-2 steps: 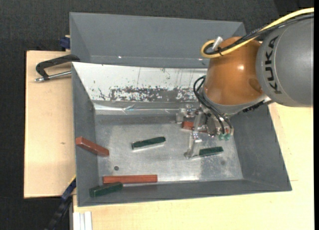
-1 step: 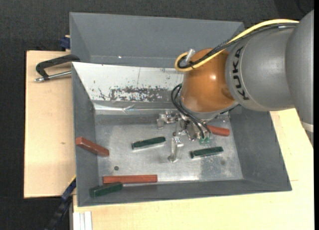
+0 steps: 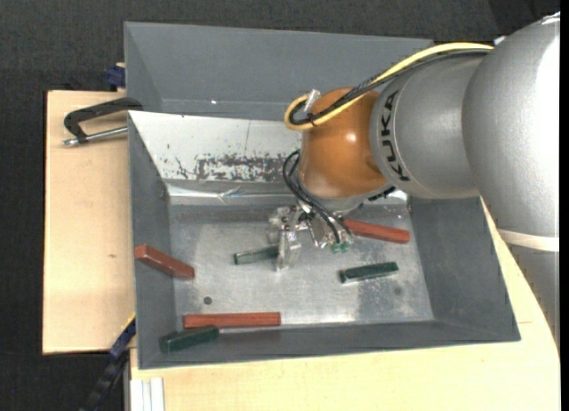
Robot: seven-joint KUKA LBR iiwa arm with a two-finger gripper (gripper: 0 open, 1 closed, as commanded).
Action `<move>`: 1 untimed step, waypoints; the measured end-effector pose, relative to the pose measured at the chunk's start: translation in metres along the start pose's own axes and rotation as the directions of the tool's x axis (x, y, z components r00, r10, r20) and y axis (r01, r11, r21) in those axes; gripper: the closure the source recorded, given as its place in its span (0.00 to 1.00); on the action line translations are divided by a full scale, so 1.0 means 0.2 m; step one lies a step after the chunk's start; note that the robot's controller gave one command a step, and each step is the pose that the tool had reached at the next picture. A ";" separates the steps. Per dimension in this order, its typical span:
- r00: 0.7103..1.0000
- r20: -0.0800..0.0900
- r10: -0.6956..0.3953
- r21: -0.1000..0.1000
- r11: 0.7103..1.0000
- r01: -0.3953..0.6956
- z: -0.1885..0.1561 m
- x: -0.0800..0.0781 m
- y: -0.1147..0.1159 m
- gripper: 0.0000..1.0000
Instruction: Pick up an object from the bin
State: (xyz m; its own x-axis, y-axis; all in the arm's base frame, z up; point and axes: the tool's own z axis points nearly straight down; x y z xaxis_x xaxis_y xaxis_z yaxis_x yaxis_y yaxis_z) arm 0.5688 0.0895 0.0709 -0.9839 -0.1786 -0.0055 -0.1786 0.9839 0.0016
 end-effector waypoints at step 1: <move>1.000 0.000 0.000 0.000 1.000 0.000 0.00 0.00 0.00 1.00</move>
Offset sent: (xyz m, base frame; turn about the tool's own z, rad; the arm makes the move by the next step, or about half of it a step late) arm -0.0098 0.0025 0.1585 0.0085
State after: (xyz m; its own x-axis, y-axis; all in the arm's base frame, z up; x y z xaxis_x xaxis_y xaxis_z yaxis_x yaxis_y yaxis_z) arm 0.5688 0.0894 0.0709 -0.9840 -0.1783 -0.0055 -0.1783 0.9840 0.0016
